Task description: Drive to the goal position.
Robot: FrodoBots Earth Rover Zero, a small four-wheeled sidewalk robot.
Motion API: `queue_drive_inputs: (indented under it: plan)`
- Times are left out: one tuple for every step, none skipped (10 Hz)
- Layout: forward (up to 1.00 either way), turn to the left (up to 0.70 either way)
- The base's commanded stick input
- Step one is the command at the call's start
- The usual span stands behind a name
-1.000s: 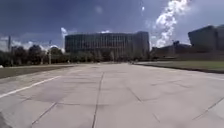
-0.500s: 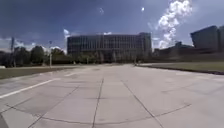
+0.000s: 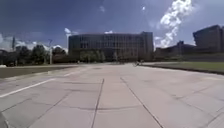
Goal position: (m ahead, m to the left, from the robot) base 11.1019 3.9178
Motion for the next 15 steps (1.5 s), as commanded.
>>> queue_drive_inputs:
  plan:
    - [0.85, 0.01]
    - [0.85, 0.01]
    - [0.85, 0.01]
    - [0.85, 0.01]
    - [0.85, 0.01]
    - [0.85, 0.01]
    - [0.85, 0.01]
    - [0.85, 0.01]
    - [0.85, 0.01]
    - [0.85, 0.01]
    - [0.85, 0.01]
    - [0.85, 0.01]
    - [0.85, 0.01]
    - [0.85, 0.01]
    - [0.85, 0.01]
